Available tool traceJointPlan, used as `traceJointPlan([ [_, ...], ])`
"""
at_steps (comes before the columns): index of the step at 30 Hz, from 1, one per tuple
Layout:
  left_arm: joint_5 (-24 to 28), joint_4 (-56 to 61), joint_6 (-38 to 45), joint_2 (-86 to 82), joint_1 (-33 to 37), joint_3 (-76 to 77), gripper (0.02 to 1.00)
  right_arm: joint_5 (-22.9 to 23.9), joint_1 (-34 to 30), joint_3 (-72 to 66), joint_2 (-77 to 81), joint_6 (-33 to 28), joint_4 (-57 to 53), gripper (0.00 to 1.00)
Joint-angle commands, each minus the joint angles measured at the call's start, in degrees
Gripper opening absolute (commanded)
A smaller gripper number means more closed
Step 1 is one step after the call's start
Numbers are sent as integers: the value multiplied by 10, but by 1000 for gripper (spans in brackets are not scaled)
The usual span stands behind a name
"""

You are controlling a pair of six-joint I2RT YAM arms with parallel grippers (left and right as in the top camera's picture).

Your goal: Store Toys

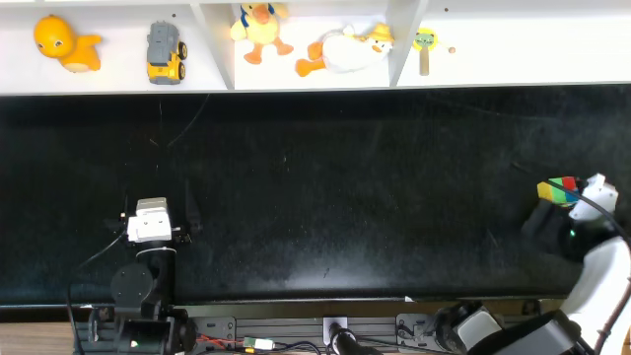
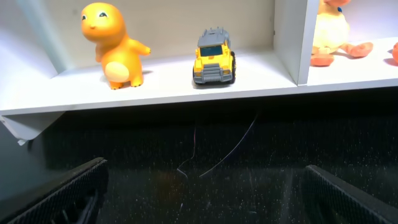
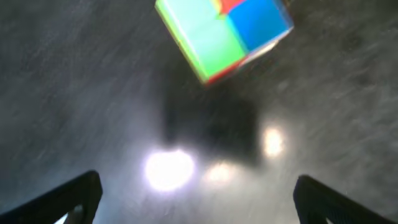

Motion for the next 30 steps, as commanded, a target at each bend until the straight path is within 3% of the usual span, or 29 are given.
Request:
traceJointPlan([
  [1, 4, -2, 9, -7, -3, 0, 998, -99, -70, 77, -7, -137, -33, 1000],
  [6, 4, -2, 9, -7, -3, 0, 998, -87, -124, 139, -7, -231, -75, 982],
  [15, 4, -2, 9, -7, -3, 0, 998, -71, -128, 160, -4, -372, -81, 998],
  [22, 4, -2, 9, -7, -3, 0, 996, -76, -130, 160, 12, -437, -58, 998],
  [30, 4, -2, 9, -7, -3, 0, 998, -81, -143, 160, 53, -448, -26, 996],
])
